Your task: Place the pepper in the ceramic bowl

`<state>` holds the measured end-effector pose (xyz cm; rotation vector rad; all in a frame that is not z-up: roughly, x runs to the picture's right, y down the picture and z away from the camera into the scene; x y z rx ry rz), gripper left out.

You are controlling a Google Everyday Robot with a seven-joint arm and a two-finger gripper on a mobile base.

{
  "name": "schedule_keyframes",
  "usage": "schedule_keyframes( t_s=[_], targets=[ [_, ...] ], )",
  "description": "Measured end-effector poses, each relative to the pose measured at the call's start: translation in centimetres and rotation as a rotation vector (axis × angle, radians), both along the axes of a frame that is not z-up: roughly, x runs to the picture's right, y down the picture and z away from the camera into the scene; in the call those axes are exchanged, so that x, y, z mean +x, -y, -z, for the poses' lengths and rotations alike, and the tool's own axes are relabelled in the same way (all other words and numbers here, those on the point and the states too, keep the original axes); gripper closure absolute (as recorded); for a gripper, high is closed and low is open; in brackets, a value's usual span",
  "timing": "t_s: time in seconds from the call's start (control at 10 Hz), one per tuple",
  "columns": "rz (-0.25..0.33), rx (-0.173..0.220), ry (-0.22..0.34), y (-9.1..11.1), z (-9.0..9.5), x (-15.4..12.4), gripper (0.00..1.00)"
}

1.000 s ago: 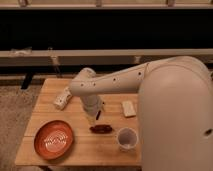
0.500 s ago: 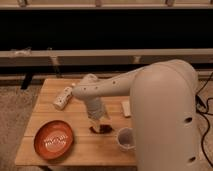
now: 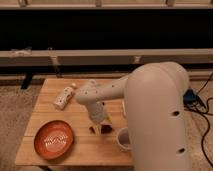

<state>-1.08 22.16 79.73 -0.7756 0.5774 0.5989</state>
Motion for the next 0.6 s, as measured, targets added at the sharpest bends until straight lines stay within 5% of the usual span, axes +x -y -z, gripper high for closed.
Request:
schedule_keyframes(
  t_s=[0.4,0.6],
  targets=[
    [0.014,-0.005,-0.012,-1.1,-1.6,-0.7,0.36],
    [0.028,-0.001,-0.015,-1.4,-2.2,-1.0,0.53]
  ],
)
